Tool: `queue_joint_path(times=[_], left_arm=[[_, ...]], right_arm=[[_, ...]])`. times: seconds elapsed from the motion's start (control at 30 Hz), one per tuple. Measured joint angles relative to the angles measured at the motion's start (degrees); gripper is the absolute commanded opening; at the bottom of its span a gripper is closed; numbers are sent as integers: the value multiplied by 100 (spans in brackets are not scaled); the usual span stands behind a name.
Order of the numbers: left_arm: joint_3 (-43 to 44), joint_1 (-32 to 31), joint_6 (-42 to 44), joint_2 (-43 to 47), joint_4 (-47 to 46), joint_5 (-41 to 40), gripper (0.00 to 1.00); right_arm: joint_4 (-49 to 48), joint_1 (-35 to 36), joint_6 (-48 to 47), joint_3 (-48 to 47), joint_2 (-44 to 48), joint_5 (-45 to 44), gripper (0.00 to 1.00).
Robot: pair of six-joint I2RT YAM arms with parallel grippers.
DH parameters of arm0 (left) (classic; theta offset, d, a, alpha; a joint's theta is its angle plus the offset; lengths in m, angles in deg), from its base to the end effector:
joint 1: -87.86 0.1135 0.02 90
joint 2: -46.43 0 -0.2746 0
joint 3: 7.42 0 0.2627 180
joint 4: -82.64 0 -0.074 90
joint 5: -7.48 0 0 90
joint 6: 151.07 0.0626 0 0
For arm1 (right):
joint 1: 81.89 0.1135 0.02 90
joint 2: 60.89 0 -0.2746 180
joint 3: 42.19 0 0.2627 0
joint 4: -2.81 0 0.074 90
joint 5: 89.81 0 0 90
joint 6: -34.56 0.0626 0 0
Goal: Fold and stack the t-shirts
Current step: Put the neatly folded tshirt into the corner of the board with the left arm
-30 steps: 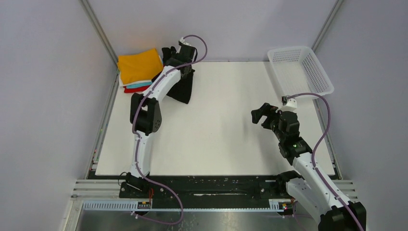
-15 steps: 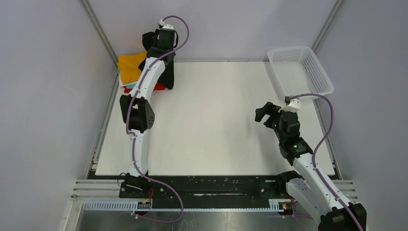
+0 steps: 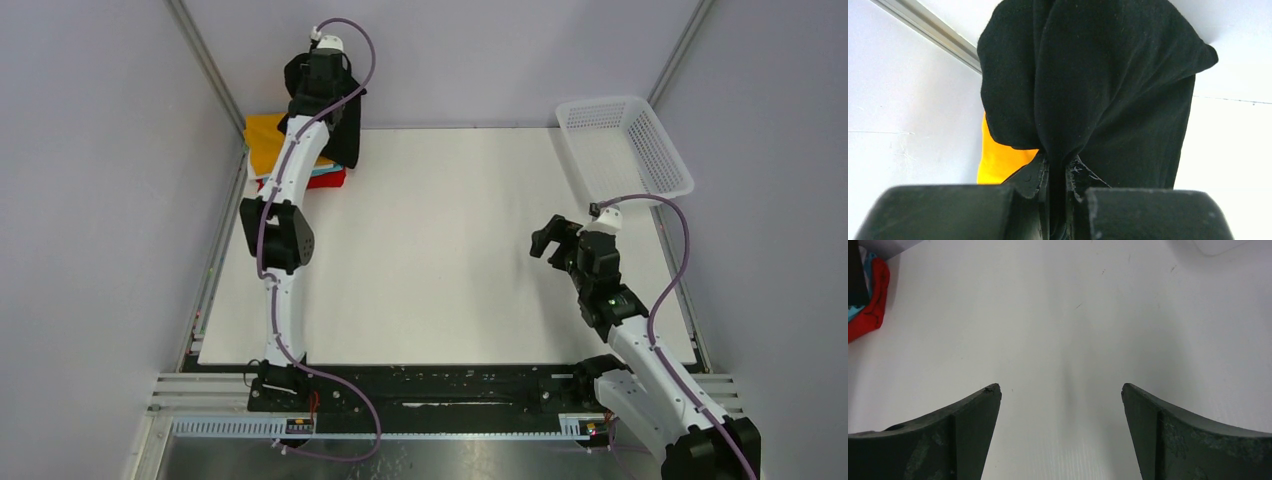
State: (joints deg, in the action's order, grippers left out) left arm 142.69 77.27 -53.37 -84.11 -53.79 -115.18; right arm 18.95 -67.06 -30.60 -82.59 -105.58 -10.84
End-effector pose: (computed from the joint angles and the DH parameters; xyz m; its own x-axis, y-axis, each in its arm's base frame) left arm 0.5584 -0.0700 0.3586 -0.4404 0.1971 -0.8759 -0.2733 0.8999 0.3399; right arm 0.2096 0.0431 0.2397 -0.3389 0.3368 -0.8785 0.0711 0.9402 0.3331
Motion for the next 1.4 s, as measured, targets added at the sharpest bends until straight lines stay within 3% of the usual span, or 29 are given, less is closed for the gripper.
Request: queue_joint_path(times=[0.4,0.73,1.07,1.4], left_arm=[[0,752,138,-50,-382,420,0],[-103,1058,199,-590,-922,627,0],[-133,1187,157,-1093,-1456,-116,0],[-186,1510,-476,-1095,-1279,-334,0]], right_arm=[[9,0,4,-33,-363,0,99],[11,0,55,-179,-820,116,99],[20,0,92,-236,-1047,120,99],[13,-2,109,-245,-1228,127,99]])
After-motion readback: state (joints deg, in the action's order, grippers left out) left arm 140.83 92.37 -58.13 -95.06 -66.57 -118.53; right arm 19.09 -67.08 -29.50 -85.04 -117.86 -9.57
